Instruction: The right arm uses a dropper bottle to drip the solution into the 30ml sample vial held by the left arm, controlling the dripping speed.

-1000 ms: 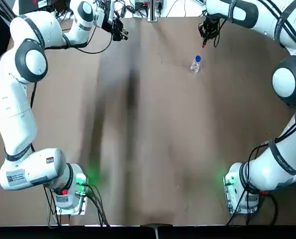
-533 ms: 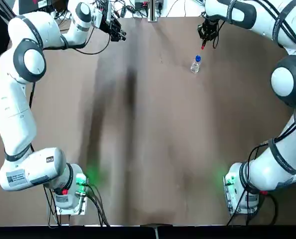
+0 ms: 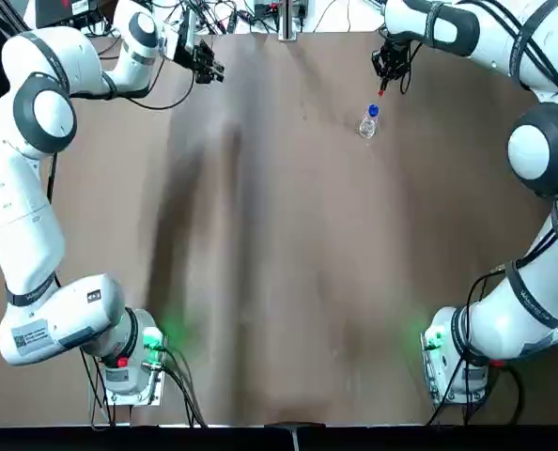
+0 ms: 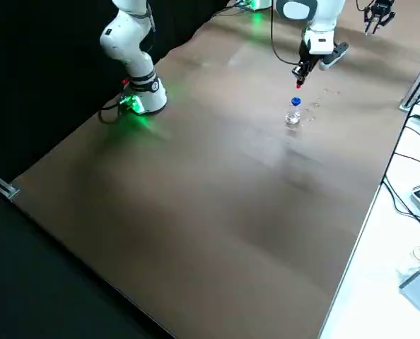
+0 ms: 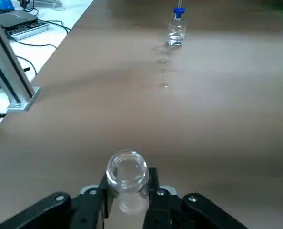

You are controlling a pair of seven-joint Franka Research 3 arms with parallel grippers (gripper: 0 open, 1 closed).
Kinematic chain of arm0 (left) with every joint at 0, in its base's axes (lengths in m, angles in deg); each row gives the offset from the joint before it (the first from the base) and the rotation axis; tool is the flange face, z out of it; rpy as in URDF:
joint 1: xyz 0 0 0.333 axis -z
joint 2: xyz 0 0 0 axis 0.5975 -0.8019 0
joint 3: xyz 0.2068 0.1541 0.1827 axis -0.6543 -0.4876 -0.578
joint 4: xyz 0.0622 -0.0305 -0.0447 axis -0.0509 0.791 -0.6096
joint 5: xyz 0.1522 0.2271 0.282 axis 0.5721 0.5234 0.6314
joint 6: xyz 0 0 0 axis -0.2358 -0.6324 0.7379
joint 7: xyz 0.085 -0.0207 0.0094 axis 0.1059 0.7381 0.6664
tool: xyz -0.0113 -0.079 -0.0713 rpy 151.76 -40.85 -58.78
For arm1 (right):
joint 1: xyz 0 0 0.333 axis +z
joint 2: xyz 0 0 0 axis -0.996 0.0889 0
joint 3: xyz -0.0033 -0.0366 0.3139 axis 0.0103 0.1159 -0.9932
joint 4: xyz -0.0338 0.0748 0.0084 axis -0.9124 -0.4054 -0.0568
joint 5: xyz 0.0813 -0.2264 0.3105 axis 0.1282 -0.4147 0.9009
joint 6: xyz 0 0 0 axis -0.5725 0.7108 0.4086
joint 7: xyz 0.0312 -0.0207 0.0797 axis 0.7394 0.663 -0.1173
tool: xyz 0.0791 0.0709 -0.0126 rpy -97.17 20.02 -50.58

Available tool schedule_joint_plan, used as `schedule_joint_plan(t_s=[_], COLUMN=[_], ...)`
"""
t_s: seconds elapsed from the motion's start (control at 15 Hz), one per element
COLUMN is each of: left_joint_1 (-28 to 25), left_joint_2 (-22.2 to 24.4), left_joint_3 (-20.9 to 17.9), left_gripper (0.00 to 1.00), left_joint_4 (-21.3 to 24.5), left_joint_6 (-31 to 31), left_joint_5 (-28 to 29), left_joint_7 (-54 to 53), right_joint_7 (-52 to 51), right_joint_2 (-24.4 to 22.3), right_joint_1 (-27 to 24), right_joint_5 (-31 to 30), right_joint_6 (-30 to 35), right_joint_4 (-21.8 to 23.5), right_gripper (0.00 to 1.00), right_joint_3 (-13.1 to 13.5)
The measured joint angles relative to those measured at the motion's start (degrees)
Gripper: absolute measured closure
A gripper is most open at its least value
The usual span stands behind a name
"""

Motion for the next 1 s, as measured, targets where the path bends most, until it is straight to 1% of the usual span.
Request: schedule_joint_plan(t_s=[0.33,0.73,0.8,1.0], left_joint_1=[-2.8,-5.9,-7.1,-9.1], left_joint_2=[-0.1,-1.9,-2.1,-2.5], left_joint_3=[0.0,0.0,0.0,-0.7], left_gripper=[0.69,0.69,0.69,0.69], left_joint_4=[0.1,0.7,1.5,3.3], left_joint_6=[-2.9,-5.6,-6.6,-7.1], left_joint_5=[-0.1,-1.8,-1.8,-1.8], left_joint_7=[-0.1,-0.5,-2.0,-4.3], right_joint_7=[0.0,0.0,0.0,0.0], right_joint_2=[0.3,1.4,1.7,2.0], right_joint_1=[0.0,0.0,0.0,0.0], right_joint_5=[0.0,-0.2,-0.3,-0.4], right_joint_6=[-0.4,-1.0,-1.5,-1.6], right_joint_4=[0.0,0.0,0.0,0.0], right_gripper=[0.96,0.96,0.96,0.95], right_joint_3=[0.0,0.0,0.0,0.0])
